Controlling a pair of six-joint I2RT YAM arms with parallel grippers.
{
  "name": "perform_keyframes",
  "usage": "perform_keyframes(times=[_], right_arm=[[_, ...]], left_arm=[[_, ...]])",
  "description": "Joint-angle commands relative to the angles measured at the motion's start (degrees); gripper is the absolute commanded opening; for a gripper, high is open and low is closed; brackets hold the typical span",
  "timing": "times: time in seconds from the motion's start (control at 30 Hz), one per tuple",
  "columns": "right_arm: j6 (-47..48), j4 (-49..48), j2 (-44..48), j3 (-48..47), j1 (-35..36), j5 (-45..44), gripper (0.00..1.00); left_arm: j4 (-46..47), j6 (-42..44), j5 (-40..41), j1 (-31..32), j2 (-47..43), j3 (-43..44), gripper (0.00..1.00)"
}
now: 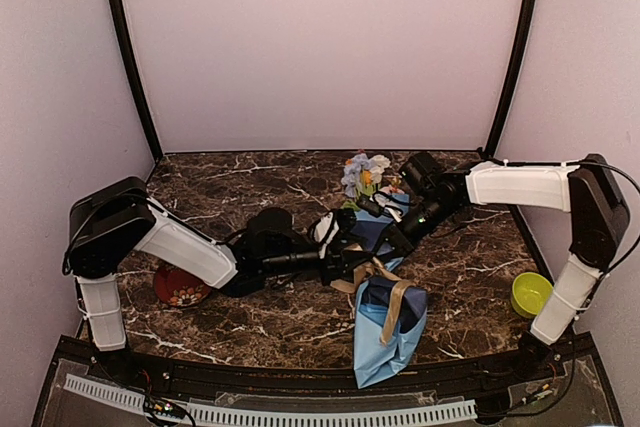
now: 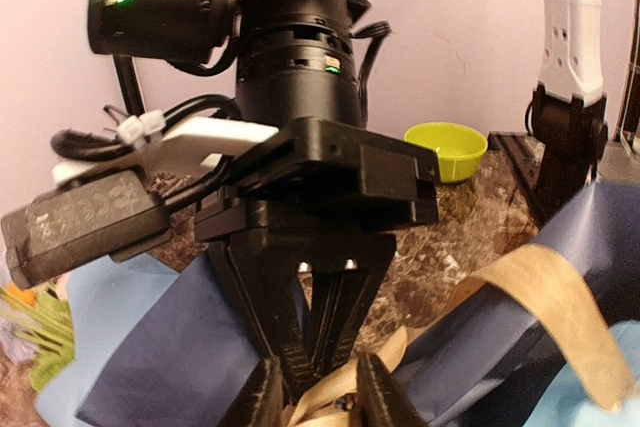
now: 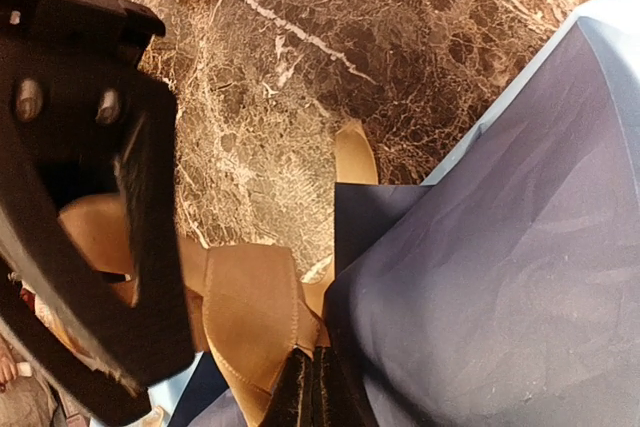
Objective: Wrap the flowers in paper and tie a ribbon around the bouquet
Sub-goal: Tie the half-tied ribbon around the folded bouquet.
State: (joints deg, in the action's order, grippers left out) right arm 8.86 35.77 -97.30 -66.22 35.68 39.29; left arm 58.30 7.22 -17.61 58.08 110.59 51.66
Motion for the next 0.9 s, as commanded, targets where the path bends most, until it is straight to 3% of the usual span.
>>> perform_keyframes(times=[0.0,0.07,0.1,0.6,0.87], right_arm=[[-0.9,-1.8,2.3,-0.8,0.4,-0.7,0.00],[-1.5,-2.0,2.7,-0.6,0.5,-1.6,0.00],[-1.8,-2.1,2.9,-0.5,0.4,-2.2,0.00],[-8.1,-5.2,5.5,4.3,-2.4,-6.1,0.00],[-10.7,-5.7,11.8,7.6,-3.4,-7.5,0.00]], left_arm=[[-0.4,-0.6,-1.3,0.2,-2.7,-0.3,0.15],[-0.4,-0.8,-0.5,0.2,-2.9,-0.8,0.02],[-0.5,-1.0,-0.1,0.2,-3.1,-1.2,0.00],[-2.4,-4.1,4.6,0.2,-5.0,-4.1,0.00],[-5.3,-5.5,6.4,-0.1,-5.2,-4.3,0.00]])
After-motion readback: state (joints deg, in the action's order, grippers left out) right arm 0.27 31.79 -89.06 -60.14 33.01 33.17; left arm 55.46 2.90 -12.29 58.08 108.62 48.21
